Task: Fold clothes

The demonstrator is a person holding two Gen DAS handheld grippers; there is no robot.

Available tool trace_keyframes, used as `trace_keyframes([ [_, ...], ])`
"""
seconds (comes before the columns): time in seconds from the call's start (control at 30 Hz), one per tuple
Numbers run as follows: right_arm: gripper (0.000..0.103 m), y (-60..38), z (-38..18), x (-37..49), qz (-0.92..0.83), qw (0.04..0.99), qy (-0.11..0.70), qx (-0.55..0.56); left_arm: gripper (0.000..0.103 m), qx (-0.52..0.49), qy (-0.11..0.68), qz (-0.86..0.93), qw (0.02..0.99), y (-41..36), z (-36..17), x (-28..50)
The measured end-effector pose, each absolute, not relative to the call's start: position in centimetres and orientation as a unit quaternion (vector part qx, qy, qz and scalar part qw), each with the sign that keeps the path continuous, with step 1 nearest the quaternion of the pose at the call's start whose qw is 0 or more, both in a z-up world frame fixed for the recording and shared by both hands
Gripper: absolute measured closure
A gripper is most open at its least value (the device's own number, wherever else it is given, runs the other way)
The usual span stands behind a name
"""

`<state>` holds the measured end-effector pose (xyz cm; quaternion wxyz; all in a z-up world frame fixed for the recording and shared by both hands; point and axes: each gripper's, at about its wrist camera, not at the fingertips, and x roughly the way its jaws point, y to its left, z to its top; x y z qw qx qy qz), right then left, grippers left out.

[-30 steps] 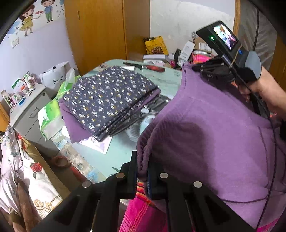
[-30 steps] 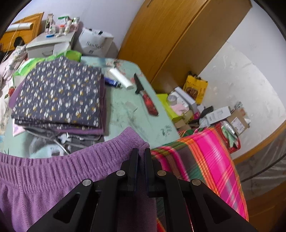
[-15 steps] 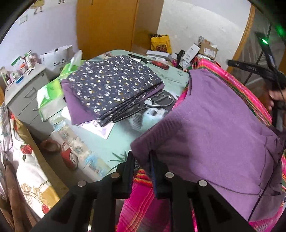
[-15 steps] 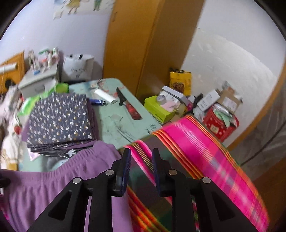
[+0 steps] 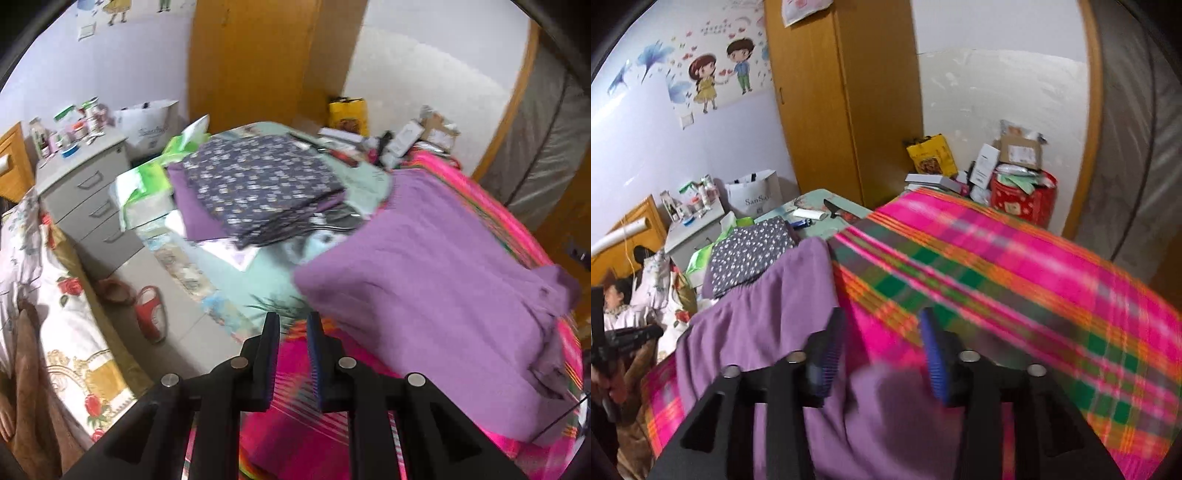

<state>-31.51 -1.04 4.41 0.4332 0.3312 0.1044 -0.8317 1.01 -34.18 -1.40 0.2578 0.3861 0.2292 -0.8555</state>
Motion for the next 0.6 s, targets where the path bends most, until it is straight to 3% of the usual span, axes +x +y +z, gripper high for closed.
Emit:
trace_keyframes([
  [0.3,0.049,7.7,-0.1,-32.2,-0.831,0.394,0.022,0.392,0.087,0.402,0.202,-0.880,0.152,-26.3,-1.6,-1.1],
  [0.4,0.045,8.6,-0.9,-34.0,-0.807,0.412,-0.044,0.421,0.087,0.411,0.198,-0.880,0.135,-24.7,-2.2,-1.9],
  [0.53,0.045,6.6,-2.3,-34.8,-0.769,0.453,-0.058,0.448,0.087,0.418,0.198,-0.877,0.129,-23.9,-2.8,-2.8],
  [0.57,0.049,6.0,-2.5,-34.7,-0.763,0.460,-0.052,0.451,0.087,0.420,0.197,-0.877,0.130,-23.8,-2.9,-2.9],
  [0.6,0.062,5.3,-2.5,-34.5,-0.763,0.464,-0.038,0.448,0.087,0.422,0.196,-0.876,0.130,-23.7,-3.1,-3.2],
])
